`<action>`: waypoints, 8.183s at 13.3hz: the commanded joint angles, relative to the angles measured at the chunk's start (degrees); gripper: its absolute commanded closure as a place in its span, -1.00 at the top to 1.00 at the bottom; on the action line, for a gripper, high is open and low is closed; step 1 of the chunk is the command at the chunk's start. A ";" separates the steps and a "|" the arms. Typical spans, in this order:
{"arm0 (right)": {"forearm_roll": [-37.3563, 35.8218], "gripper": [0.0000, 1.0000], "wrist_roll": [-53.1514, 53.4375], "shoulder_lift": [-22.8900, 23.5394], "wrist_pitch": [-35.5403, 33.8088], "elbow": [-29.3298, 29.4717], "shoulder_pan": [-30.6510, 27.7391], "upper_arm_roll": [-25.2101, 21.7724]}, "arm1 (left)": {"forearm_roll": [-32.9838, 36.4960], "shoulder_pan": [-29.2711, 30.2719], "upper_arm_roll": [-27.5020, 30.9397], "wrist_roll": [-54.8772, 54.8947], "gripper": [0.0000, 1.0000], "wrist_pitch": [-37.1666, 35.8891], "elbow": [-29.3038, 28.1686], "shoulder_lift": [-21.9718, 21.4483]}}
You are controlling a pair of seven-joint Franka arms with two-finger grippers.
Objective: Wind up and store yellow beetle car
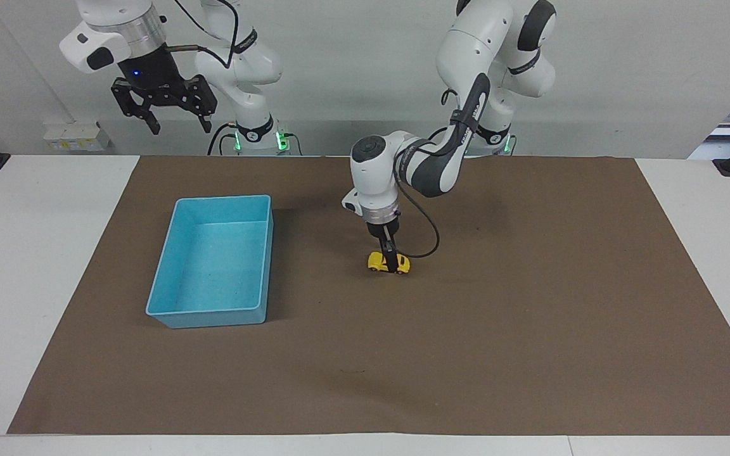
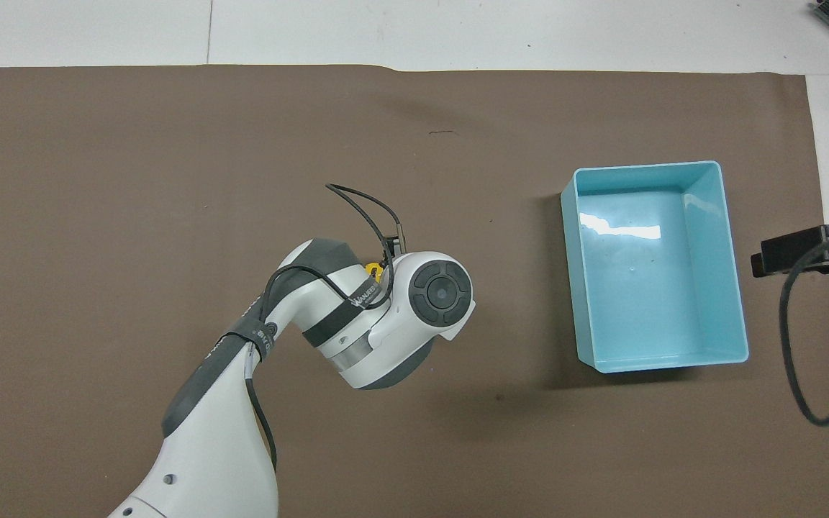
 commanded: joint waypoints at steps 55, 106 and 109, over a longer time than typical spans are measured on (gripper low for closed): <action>-0.41 1.00 0.69 -0.66 1.16 -1.17 -0.48 0.40 | 3.93 15.93 0.59 10.52 1.00 0.09 -21.43 -15.06; 2.05 1.00 -54.57 -5.50 11.16 -15.57 9.18 1.72 | -19.01 38.88 2.70 -28.75 1.00 -41.68 9.88 -28.79; 2.05 1.00 -65.03 -5.41 18.10 -22.85 9.71 1.72 | -19.01 38.88 2.70 -28.75 1.00 -41.68 9.88 -28.70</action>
